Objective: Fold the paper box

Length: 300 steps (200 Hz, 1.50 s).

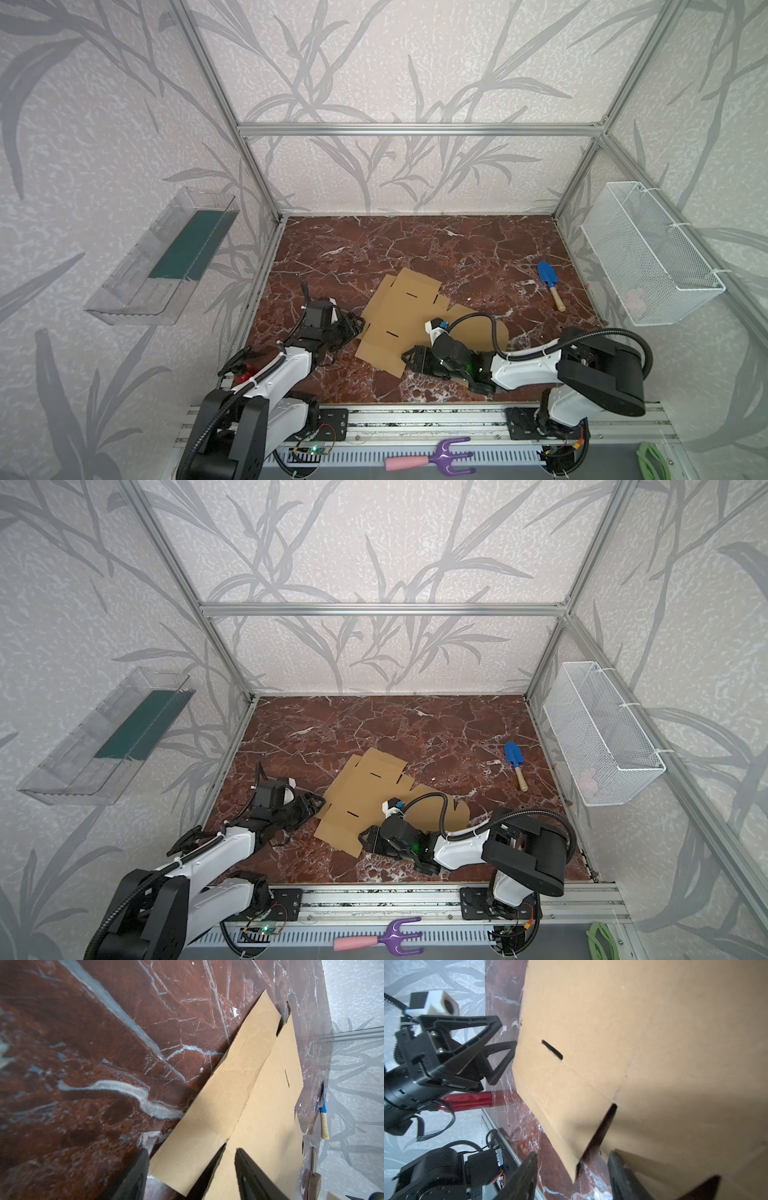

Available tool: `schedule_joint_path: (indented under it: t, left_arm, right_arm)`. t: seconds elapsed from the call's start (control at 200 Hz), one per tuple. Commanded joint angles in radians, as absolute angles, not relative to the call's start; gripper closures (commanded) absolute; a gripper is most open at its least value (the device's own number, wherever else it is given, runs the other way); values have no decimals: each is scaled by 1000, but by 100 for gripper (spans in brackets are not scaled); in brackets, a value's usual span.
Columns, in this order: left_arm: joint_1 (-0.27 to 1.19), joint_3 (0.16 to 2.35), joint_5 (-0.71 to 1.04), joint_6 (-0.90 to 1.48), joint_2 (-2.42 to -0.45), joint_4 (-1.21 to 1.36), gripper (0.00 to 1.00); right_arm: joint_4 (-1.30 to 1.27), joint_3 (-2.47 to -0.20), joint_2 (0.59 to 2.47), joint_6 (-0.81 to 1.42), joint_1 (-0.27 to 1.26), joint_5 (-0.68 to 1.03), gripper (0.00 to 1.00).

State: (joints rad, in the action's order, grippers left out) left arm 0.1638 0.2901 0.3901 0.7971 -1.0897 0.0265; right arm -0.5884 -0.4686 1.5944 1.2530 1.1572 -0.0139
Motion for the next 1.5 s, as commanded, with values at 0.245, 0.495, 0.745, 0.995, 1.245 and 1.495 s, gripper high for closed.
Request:
schedule_joint_path:
  t: [0.245,0.495,0.745,0.995,1.245,1.495]
  left_arm:
    - [172,252,369,808,-1080,-35,32]
    - [178,247,369,818,-1079,-29,32]
    - [181,253,376,839,-1019,-43,32]
    - [183,245,402,860,-929,-55,32]
    - [184,226,448,894,-781,-88,31]
    - [186,161,506,938,-653,-54,29]
  right_arm:
    - [-770,-471,1701,1298,1170,-12,56]
    - [-791,-475,1712,1258,1180,-48,66]
    - [-878,-475,1728,1221,1181,-59,74]
    - [-973,-455,1735,1211,1181,-66,79]
    - [-909,-447,1601,1120,1179,-107,80]
    - [-876,-484,1541,1036,1180,-76,83]
